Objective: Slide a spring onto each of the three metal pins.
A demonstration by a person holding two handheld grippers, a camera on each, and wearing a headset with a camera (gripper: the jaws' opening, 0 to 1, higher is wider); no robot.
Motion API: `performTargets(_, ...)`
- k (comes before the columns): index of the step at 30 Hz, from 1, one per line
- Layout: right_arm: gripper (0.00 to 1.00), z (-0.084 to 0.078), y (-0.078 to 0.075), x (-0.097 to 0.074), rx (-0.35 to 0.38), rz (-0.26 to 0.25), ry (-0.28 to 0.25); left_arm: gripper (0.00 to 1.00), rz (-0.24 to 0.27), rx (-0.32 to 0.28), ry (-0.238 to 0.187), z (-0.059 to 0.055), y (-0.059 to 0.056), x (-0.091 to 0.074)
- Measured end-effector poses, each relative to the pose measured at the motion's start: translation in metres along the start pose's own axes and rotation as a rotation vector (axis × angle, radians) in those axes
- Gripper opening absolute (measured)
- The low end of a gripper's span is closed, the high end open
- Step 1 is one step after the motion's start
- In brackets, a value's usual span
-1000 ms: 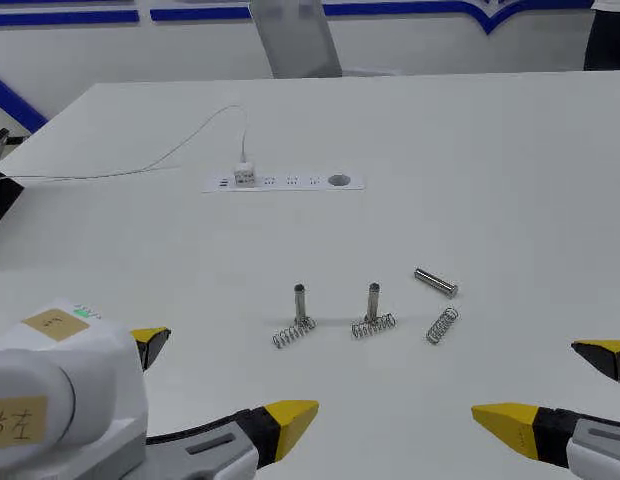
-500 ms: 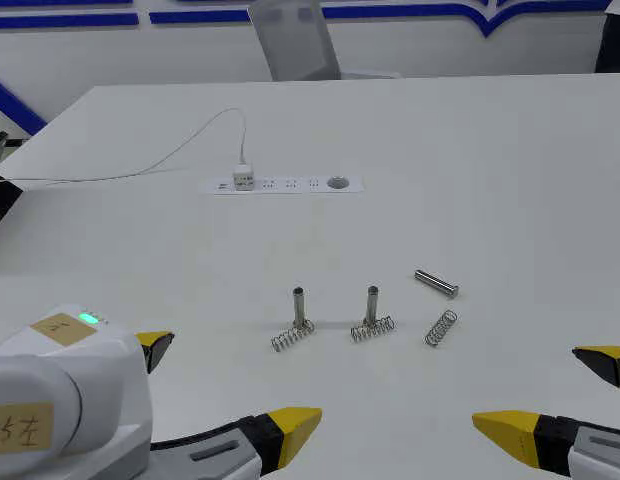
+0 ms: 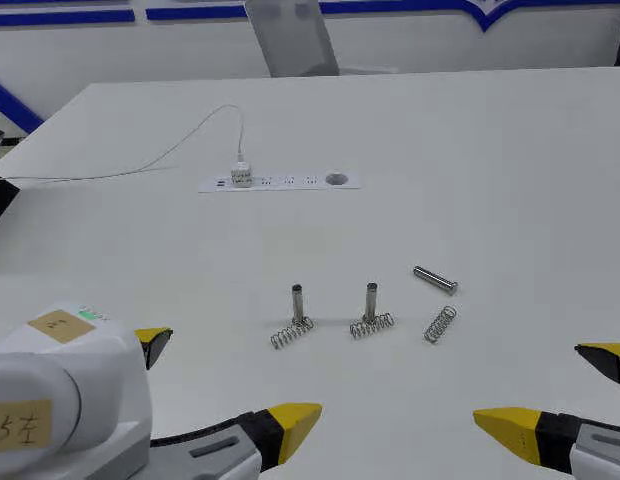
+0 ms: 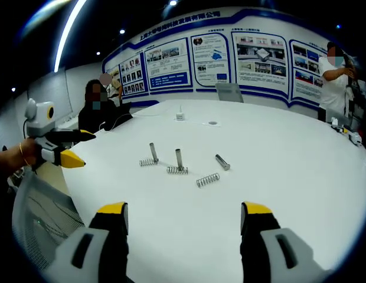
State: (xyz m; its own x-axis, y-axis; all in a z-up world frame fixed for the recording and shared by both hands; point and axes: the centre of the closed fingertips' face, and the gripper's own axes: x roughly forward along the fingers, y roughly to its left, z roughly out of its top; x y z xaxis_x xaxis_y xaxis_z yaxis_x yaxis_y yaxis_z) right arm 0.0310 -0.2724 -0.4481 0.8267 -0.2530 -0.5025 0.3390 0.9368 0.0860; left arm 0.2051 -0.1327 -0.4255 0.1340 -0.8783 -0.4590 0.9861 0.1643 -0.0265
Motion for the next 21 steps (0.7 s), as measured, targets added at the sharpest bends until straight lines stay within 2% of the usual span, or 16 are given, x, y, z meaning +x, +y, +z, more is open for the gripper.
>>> performTargets(21, 0.79, -0.0003, 0.0010, -0.0030, 0.002, -0.008, -0.005, 0.92, 0.003, -0.002, 0.000, -0.0002, 0.0001, -0.0001)
